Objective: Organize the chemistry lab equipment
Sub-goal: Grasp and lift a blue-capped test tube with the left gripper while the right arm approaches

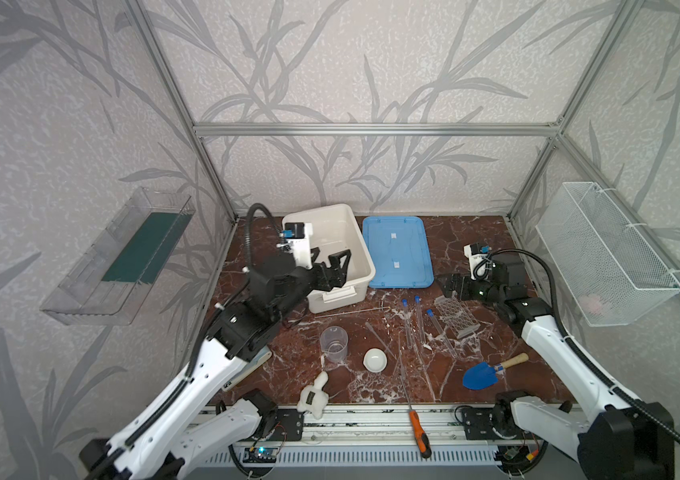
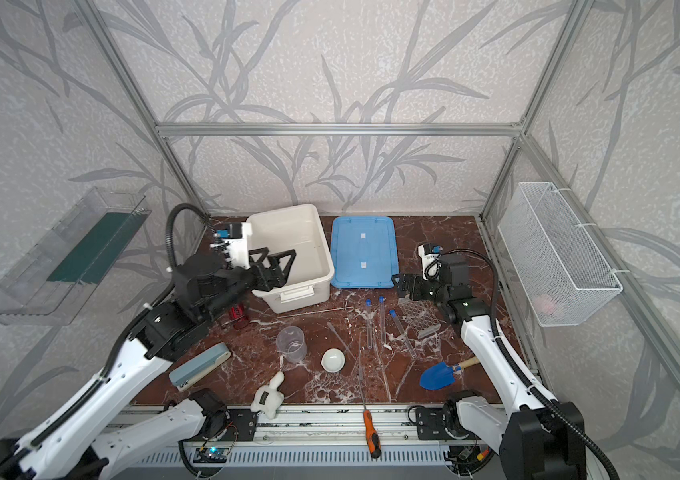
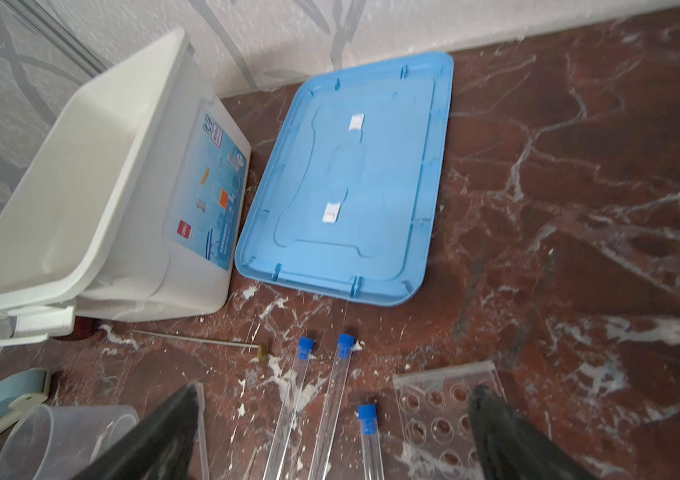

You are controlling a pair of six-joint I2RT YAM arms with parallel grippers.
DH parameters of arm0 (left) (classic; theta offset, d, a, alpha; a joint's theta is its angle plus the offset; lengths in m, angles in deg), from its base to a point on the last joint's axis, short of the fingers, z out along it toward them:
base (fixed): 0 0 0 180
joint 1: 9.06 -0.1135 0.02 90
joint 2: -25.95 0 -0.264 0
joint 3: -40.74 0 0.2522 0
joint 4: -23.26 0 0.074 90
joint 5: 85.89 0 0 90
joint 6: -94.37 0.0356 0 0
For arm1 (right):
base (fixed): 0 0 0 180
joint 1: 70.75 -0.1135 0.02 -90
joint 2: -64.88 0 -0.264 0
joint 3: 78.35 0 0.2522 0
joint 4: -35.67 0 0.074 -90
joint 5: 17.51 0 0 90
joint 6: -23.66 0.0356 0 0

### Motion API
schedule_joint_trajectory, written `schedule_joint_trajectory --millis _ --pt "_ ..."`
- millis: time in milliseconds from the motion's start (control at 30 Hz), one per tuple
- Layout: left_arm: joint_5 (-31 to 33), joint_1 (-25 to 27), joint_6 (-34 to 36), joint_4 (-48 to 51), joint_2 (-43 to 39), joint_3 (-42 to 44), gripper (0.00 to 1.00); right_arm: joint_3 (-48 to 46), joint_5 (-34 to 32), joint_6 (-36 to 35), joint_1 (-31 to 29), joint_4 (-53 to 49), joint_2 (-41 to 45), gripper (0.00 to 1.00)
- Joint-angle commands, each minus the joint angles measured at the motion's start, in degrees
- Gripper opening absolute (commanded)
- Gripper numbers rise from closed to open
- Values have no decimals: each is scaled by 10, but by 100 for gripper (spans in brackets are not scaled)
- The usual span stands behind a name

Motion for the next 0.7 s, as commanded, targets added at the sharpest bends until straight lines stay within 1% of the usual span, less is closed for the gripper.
schedule_joint_trajectory --millis 0,67,167,200,267,367,433,567,667 --pt "48 89 -24 54 66 -59 92 26 30 11 14 -94 1 99" --pt "75 134 -18 88 124 -107 92 20 27 12 15 -102 18 99" --pt "52 166 -33 112 203 -149 88 22 19 16 16 -129 41 99" --pt "29 170 -47 103 220 -150 87 25 18 16 16 -142 47 99" --pt "-6 179 -67 80 247 -146 80 35 9 17 17 -171 55 99" --pt "-11 188 -83 96 294 -147 75 45 -2 23 24 -201 67 99" --pt "-16 188 -95 96 327 -137 71 45 10 26 27 -209 77 99" --pt "-48 188 -113 80 390 -125 62 33 25 21 27 -214 92 99" --pt "-41 187 -111 83 439 -129 54 25 24 14 27 -226 101 99"
